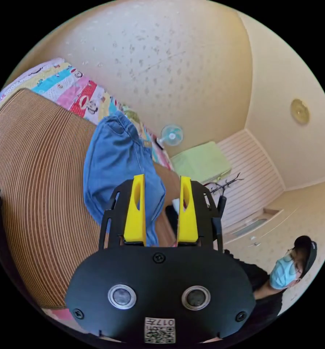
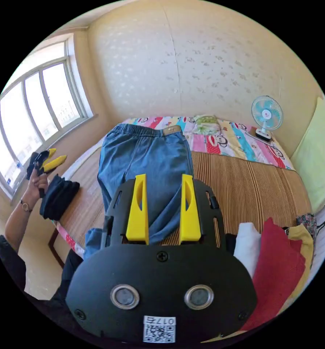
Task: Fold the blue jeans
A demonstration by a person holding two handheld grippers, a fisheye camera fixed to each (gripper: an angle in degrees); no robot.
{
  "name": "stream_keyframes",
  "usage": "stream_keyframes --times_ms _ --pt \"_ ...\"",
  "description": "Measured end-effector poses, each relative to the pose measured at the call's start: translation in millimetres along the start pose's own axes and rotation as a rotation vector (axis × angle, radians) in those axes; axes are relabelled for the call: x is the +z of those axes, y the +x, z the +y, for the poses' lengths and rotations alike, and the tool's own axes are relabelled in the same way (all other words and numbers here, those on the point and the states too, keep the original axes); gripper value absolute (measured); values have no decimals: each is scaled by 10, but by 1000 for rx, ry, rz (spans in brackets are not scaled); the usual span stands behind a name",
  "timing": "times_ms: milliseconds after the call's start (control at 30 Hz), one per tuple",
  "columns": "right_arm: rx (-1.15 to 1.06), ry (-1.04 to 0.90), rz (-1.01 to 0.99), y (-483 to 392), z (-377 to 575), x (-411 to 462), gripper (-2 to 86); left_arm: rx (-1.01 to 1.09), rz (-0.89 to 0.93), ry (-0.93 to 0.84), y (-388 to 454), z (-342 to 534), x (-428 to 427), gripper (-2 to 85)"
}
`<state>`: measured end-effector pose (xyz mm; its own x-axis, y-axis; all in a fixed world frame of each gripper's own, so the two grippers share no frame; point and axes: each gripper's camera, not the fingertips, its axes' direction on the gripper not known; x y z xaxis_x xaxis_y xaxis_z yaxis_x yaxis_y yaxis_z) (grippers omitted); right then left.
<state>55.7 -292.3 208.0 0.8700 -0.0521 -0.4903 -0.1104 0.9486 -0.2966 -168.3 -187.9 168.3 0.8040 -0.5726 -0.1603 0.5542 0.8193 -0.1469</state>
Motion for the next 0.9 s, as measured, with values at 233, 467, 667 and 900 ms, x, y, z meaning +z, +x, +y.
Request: stream_keyframes --times_ms 233,467,667,900 --pt "127 -294 -296 -221 1991 946 141 -7 128 -194 -99 1766 1046 135" --pt "392 -274 -567 -276 2552 1226 43 13 103 -104 22 2093 1169 3" --pt "267 10 -566 388 2150 203 35 146 98 175 333 2189 -450 -6" --pt "321 -223 272 800 2590 -92 86 50 -39 -98 108 2860 162 91"
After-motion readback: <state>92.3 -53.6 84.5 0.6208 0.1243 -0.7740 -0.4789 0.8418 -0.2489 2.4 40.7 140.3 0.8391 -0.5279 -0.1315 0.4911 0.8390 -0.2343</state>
